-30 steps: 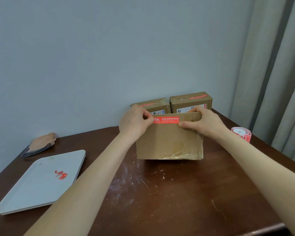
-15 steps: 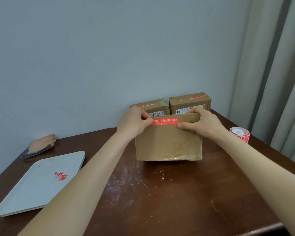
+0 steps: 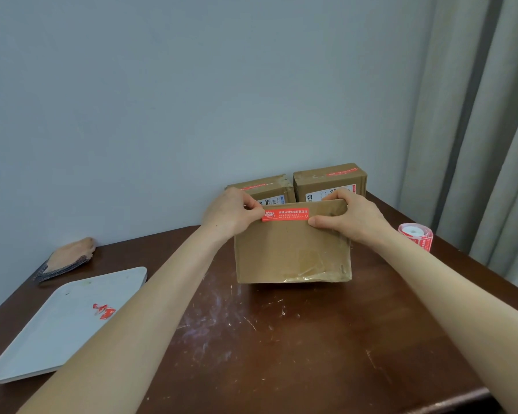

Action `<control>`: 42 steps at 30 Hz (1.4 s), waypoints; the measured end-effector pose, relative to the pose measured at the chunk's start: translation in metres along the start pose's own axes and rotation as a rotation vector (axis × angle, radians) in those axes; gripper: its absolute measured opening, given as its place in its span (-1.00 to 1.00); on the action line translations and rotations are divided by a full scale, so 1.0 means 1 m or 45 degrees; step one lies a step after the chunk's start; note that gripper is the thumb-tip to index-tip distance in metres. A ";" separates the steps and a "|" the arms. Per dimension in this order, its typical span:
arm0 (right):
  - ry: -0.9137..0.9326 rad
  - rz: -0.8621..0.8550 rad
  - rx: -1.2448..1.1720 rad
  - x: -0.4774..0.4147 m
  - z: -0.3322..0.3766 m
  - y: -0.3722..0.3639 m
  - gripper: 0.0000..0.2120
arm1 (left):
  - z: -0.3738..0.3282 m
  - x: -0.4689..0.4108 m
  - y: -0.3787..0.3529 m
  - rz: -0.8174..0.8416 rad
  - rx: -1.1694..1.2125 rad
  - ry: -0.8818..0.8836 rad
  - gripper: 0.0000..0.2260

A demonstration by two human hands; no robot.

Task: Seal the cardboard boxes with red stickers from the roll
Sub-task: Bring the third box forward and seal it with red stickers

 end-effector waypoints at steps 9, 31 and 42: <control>0.006 0.010 -0.010 0.001 0.001 0.000 -0.53 | 0.005 -0.005 -0.001 0.046 0.074 0.029 -0.85; 0.017 0.020 -0.031 0.005 0.000 0.001 -0.53 | -0.002 0.005 0.005 0.117 0.098 0.039 -0.86; 0.026 0.022 -0.033 0.008 0.001 0.001 -0.52 | -0.002 0.008 0.005 0.122 0.097 0.039 -0.88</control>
Point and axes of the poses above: each hand's wrist, its own x-axis away from the middle knuckle, its own y-axis out of the back of the hand, z = x × y, the point moved 5 cm from there along -x, towards the middle knuckle, and after that the axes turned 7 degrees about y, right-handed, at the moved point
